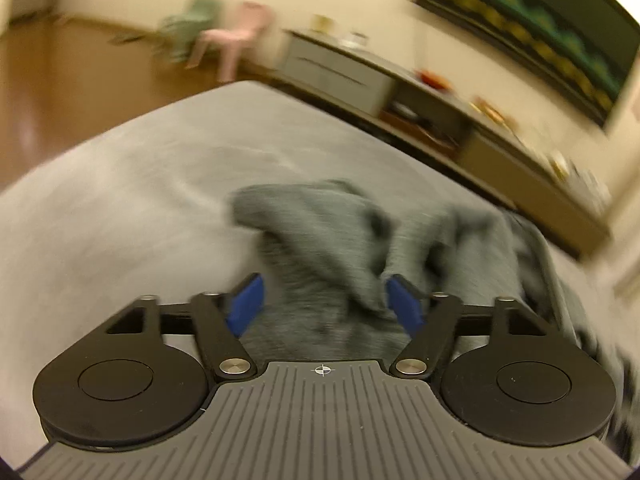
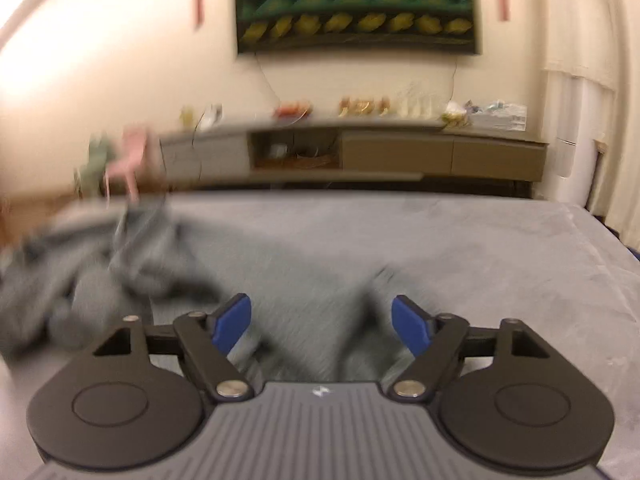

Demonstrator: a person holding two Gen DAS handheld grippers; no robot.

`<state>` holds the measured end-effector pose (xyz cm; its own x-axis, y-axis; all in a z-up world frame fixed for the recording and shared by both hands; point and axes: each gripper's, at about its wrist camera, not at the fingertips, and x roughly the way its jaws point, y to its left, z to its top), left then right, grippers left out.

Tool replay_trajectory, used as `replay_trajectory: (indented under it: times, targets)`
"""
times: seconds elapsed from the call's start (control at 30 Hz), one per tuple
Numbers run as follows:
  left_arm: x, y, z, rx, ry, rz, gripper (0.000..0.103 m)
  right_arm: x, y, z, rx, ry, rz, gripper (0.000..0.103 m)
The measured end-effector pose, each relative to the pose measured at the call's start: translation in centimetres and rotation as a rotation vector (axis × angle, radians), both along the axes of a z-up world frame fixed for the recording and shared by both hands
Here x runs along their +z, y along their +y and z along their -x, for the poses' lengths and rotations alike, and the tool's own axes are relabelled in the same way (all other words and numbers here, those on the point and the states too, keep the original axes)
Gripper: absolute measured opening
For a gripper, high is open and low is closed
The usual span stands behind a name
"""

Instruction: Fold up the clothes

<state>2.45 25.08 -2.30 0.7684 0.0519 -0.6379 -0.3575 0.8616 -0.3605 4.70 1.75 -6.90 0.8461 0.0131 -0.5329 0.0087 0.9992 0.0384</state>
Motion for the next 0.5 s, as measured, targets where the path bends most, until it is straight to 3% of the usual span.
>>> replay_trajectory:
  times: [0.07, 0.2, 0.3, 0.33, 0.37, 0.4, 0.43, 0.5]
  targets:
    - [-0.3, 0.6, 0.5, 0.013, 0.007, 0.022, 0.069, -1.5, -0.4, -1.5, -0.067, 0.051, 0.034, 0.078]
    - [0.3, 0.1, -0.9, -0.037, 0.0, -0.034, 0.077, -2.4, -4.4, -2.6, -0.279, 0.061, 0.061, 0.078]
    - [0.4, -0.5, -3.4, -0.097, -0.003, -0.051, 0.076, -3.4, -5.8, -3.8, -0.297, 0.123, 0.081, 0.08]
    - [0.1, -1.1, -4.7, -0.124, 0.013, -0.067, 0.06, -3.9, -6.2, -4.3, -0.291, 0.145, 0.078, 0.074]
    - [-0.3, -1.7, -6.0, -0.151, 0.03, -0.084, 0.043, -4.2, -6.5, -5.0, -0.287, 0.168, 0.086, 0.043]
    - [-0.4, -2.1, -6.9, -0.185, 0.044, -0.102, 0.0, -4.1, -7.0, -5.7, -0.259, 0.191, 0.09, 0.021]
    - [-0.3, -2.2, -7.5, -0.198, 0.044, -0.115, 0.0, -4.0, -6.8, -6.8, -0.23, 0.218, 0.099, 0.007]
    - [1.6, -1.9, -7.5, -0.203, -0.021, -0.131, 0.0, -1.7, -7.1, -7.8, -0.218, 0.155, 0.135, 0.006]
